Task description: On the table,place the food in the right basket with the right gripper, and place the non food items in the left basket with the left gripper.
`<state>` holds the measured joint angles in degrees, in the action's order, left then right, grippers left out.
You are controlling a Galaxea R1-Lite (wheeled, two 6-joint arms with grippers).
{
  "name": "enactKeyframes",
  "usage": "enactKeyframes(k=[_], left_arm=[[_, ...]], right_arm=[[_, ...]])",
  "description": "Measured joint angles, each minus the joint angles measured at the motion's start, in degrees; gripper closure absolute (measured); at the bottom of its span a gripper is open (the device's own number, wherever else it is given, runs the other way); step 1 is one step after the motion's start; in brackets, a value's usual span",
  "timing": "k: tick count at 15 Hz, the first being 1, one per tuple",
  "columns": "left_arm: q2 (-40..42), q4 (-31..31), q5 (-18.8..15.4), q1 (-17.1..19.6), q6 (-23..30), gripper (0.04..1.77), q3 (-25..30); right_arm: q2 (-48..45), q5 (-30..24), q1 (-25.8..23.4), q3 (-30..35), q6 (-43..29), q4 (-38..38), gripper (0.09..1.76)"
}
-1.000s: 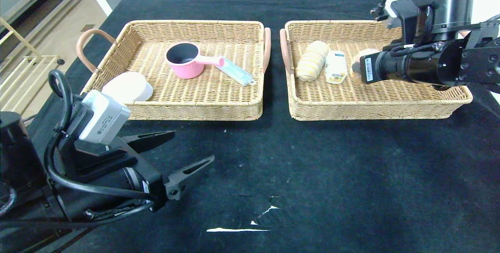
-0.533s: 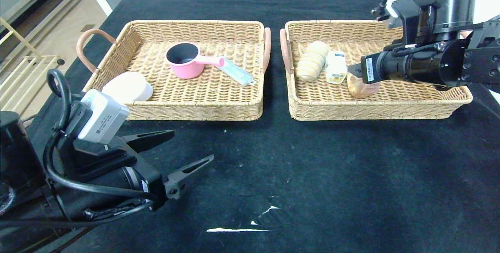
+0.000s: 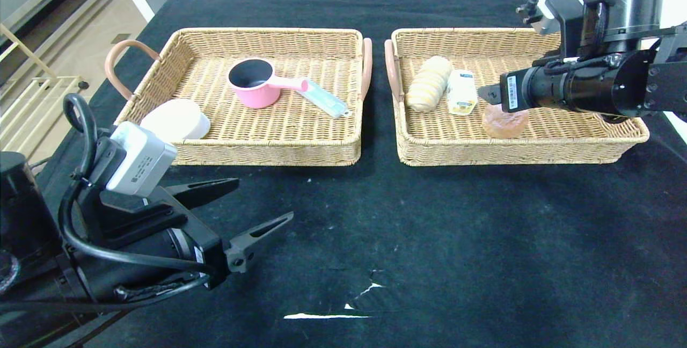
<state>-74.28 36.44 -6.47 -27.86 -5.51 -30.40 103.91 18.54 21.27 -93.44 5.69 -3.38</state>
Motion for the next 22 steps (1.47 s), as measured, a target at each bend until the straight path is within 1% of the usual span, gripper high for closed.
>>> enactKeyframes(k=[3,5,8,10,13,14,17,19,21,22], left_arm=[[0.0,0.0,0.0,1.0,-0.2,0.09,-0.5],[0.0,-0.2,0.1,1.4,-0.5,0.09,-0.8],[0.3,-0.1,3.1,1.4,-3.6,0.09,-1.1],[0.9,-0.3,5.4,2.1,-3.7,0.09,-1.1],[2.8,-2.7,6.5,4.0,-3.9,0.09,-2.4],[3.8,-5.3,6.5,5.6,-3.9,0.09,-2.8],[8.8,-15.3,5.9,11.3,-3.5,0.09,-4.5],[12.7,-20.7,5.0,14.8,-3.1,0.09,-5.0],[17.1,-25.7,5.0,16.7,-2.8,0.09,-5.1],[19.4,-28.0,5.3,17.1,-2.8,0.09,-5.1]], right_arm=[[-1.7,0.0,0.3,2.2,0.0,-0.1,0.21],[-4.0,-0.5,0.6,5.6,0.1,0.0,0.19],[-9.3,-2.5,0.7,10.9,0.2,0.1,0.18],[-14.0,-6.0,-0.2,14.7,0.7,-0.5,0.17],[-21.5,-13.4,-3.2,21.3,2.5,-1.8,0.16],[-24.1,-16.3,-4.9,23.3,3.3,-2.6,0.16],[-31.6,-26.8,-11.9,29.1,4.8,-5.9,0.15],[-36.7,-33.5,-18.7,32.9,6.9,-8.9,0.15],[-41.8,-40.3,-26.0,37.0,8.4,-10.5,0.15],[-44.5,-42.6,-29.2,39.4,9.0,-11.0,0.15]])
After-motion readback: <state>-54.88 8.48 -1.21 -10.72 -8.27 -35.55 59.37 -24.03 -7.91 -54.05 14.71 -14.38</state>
